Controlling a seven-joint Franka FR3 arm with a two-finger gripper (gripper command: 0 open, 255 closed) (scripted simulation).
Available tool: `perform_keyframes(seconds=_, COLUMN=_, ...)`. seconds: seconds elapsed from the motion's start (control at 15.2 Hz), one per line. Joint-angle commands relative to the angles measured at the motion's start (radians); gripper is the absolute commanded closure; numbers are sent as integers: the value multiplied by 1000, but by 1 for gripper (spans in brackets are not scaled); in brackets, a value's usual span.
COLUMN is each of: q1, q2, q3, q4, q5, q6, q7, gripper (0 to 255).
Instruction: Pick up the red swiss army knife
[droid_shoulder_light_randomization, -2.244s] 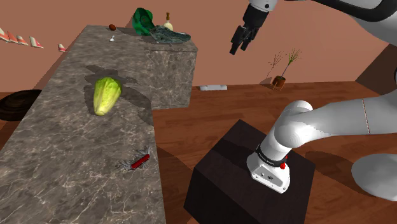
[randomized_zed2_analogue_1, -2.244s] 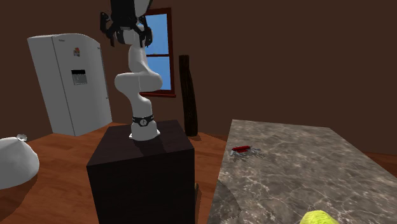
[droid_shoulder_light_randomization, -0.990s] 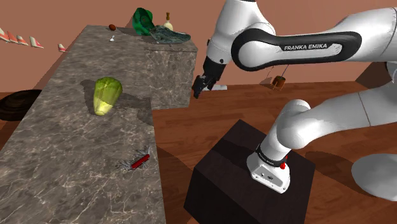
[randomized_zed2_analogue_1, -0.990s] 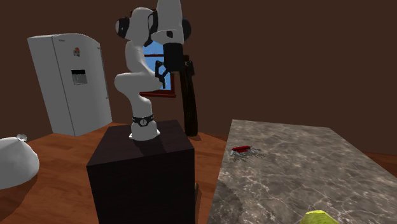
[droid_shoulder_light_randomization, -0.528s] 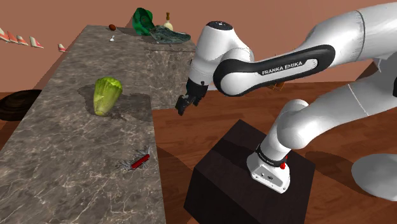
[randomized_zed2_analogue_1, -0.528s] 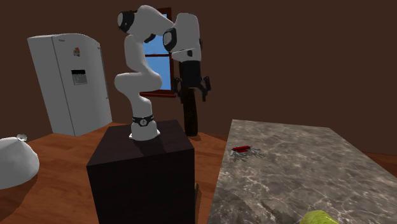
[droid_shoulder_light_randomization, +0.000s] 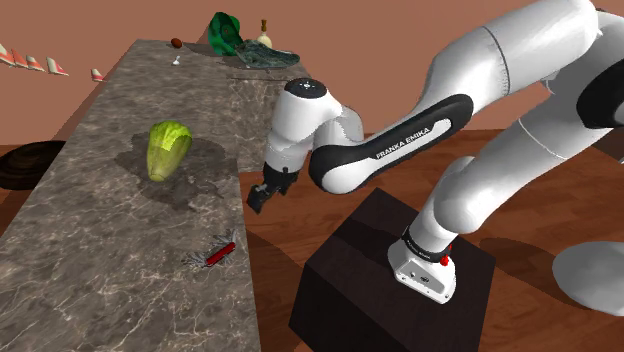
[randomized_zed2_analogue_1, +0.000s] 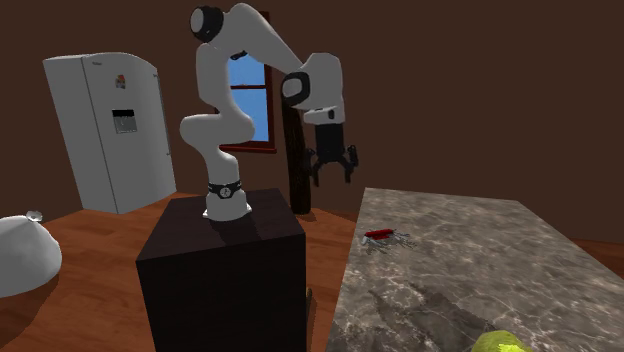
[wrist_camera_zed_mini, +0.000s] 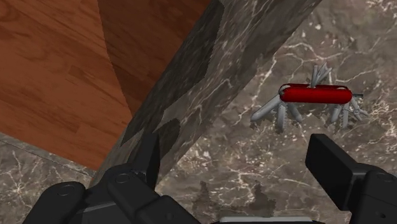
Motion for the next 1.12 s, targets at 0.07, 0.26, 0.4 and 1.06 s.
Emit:
perform_keyframes(seconds=0.07, q1=-41, q2=131, q3=84, q4=45, q5=-118, q6=70, q7=138, gripper=0)
perform_keyframes(seconds=0.26, q1=-68, q2=283, q3=137, q4=108, q5=-314, q6=110, q7=319, gripper=0)
perform_keyframes(seconds=0.4, q1=-48, q2=390, q3=134, q4=161, q5=-463, q6=117, q7=449, gripper=0)
perform_keyframes(seconds=1.06, q1=145, q2=677, q3=-18, q4=329, q5=-788, q6=132, q7=731, gripper=0)
